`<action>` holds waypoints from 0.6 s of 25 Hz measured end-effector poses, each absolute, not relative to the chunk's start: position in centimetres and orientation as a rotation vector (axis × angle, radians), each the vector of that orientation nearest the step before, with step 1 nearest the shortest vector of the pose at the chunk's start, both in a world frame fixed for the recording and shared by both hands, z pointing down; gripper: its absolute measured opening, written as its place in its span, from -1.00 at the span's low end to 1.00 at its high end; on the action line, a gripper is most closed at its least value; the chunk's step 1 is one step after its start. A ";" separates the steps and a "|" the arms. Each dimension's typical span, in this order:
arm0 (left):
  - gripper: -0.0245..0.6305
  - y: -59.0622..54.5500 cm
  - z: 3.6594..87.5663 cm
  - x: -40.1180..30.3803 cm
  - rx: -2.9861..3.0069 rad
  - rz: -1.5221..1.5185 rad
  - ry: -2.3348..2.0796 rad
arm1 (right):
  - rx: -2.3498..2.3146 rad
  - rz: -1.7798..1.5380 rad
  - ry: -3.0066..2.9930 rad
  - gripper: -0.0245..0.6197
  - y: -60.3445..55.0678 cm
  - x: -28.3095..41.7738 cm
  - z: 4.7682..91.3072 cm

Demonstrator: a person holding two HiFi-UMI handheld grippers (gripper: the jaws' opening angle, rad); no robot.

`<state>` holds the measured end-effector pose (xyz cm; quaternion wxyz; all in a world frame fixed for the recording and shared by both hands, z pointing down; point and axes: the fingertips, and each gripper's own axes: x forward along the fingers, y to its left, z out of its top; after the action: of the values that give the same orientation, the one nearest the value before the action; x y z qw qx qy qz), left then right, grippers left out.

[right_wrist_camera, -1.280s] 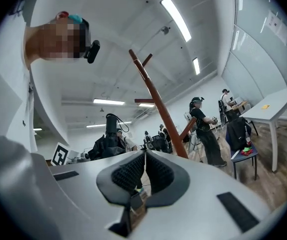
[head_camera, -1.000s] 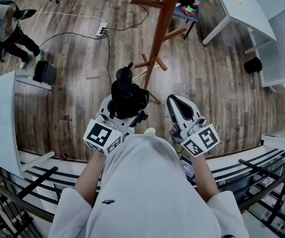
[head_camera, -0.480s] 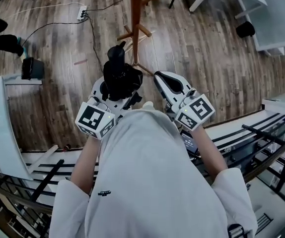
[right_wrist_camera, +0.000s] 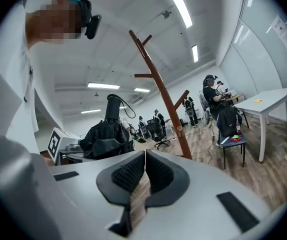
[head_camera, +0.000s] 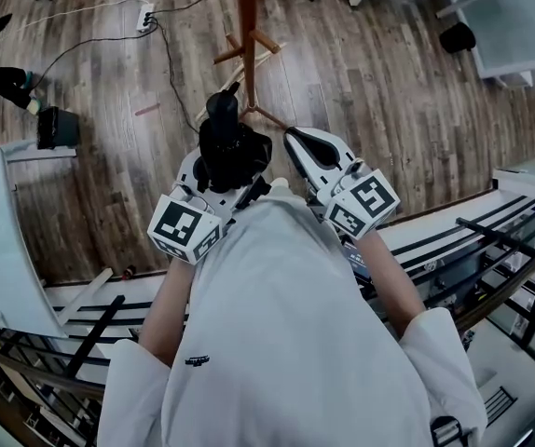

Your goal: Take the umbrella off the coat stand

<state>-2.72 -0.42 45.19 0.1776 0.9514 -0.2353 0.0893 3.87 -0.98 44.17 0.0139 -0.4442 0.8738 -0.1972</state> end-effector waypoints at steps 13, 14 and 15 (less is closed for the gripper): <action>-0.09 -0.3 45.2 -3.3 2.680 0.248 -0.665 | -1.392 -0.625 2.699 -0.81 -1.5 2.7 44.0; -0.09 -0.3 45.2 -3.3 2.678 0.247 -0.664 | -1.395 -0.627 2.698 -0.81 -1.5 2.8 44.0; -0.09 -0.3 45.1 -3.2 2.678 0.246 -0.664 | -1.398 -0.630 2.695 -0.81 -1.6 3.0 44.0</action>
<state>-3.18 -0.34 45.12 0.1850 0.9501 -0.2355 0.0872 2.98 -1.56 43.96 0.0201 -0.4508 0.8689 -0.2032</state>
